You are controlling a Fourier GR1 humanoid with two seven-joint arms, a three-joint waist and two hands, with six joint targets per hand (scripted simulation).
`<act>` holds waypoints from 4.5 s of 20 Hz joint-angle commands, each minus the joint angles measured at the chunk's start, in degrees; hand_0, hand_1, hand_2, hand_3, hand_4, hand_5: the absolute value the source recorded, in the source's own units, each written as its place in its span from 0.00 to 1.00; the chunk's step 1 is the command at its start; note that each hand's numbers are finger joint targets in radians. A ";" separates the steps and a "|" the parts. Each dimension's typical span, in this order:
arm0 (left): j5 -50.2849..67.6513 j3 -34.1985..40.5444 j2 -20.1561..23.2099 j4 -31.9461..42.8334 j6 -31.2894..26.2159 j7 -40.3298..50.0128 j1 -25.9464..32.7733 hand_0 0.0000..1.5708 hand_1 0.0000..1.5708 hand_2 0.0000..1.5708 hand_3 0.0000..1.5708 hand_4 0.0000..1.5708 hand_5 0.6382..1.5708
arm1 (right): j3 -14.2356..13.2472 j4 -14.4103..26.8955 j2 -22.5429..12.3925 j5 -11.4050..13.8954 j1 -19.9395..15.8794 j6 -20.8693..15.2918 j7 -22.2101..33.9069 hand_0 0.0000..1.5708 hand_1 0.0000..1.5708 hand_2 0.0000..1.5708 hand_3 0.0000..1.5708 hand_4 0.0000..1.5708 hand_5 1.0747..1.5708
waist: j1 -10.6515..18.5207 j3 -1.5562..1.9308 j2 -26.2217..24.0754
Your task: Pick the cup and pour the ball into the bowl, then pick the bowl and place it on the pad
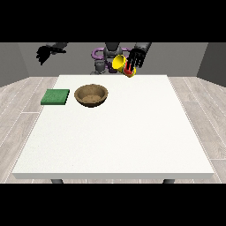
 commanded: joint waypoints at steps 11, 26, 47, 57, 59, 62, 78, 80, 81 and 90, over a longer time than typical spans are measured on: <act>-30.74 -25.51 -8.83 6.13 -15.83 11.43 -9.12 0.98 0.98 1.00 1.00 1.00 0.52 | -1.00 5.05 -1.62 -0.77 -2.38 2.04 -0.40 0.00 0.00 0.00 0.00 0.00 1.00 | -0.86 0.03 -1.77; -38.68 -24.82 -6.56 3.35 -19.65 7.84 -10.44 0.92 0.92 1.00 1.00 0.98 0.53 | -1.44 4.84 -2.30 -1.83 -2.81 1.42 3.34 0.00 0.00 0.00 0.00 0.00 1.00 | 2.06 -0.16 -1.66; 42.46 9.13 -14.47 -31.15 -10.56 -16.64 19.12 0.00 0.00 0.00 0.00 0.00 0.99 | -0.05 2.76 12.31 2.09 -7.84 -18.21 -1.20 0.00 0.00 0.00 0.00 0.16 1.00 | 15.48 -0.33 12.60; 47.58 15.16 -9.00 -31.16 -21.29 -26.38 25.71 0.00 0.00 0.00 0.00 0.00 0.99 | 0.95 12.57 13.24 3.30 -14.89 -22.73 -4.93 0.00 0.00 0.00 0.00 0.16 0.99 | 15.34 -0.12 13.61; 47.02 14.50 -9.06 -33.84 -21.75 -24.54 26.90 0.00 0.00 0.00 0.00 0.00 0.99 | -0.76 17.57 10.69 2.25 -17.42 -22.39 -5.05 0.00 0.00 0.00 0.00 0.16 0.99 | 16.06 -0.11 12.98; 45.56 11.17 -9.54 -41.94 -22.37 -18.08 25.07 0.00 0.00 0.00 0.00 0.00 0.99 | -3.94 24.79 9.48 1.71 -16.83 -21.79 -13.90 0.00 0.00 0.00 0.00 0.12 0.98 | 20.22 -0.04 15.33; 47.13 14.78 -7.37 -44.73 -25.13 -20.41 24.83 0.00 0.00 0.00 0.00 0.30 0.99 | 0.07 36.30 7.30 9.03 -16.04 -37.35 -10.99 1.00 1.00 1.00 0.69 0.54 0.87 | 21.23 -0.24 20.43; 47.43 14.06 -7.92 -44.81 -25.83 -19.38 23.67 0.00 0.00 0.00 0.00 0.36 0.98 | 2.46 36.15 5.00 13.07 -16.57 -41.75 -9.89 1.00 1.00 1.00 1.00 0.59 0.93 | 22.88 -0.30 21.03; 47.07 13.79 -8.19 -44.43 -25.64 -20.07 23.23 0.00 0.00 0.00 0.00 0.38 0.97 | 3.34 35.94 4.69 14.65 -16.17 -44.22 -9.41 1.00 1.00 1.00 0.96 0.60 0.96 | 22.54 -0.36 21.22; 51.05 21.40 -3.53 -31.61 -29.16 -24.85 30.37 0.00 0.00 0.00 0.00 0.62 0.84 | 11.00 31.16 5.52 20.49 -23.20 -49.25 15.68 1.00 1.00 1.00 0.60 0.54 0.98 | 15.92 -0.32 5.36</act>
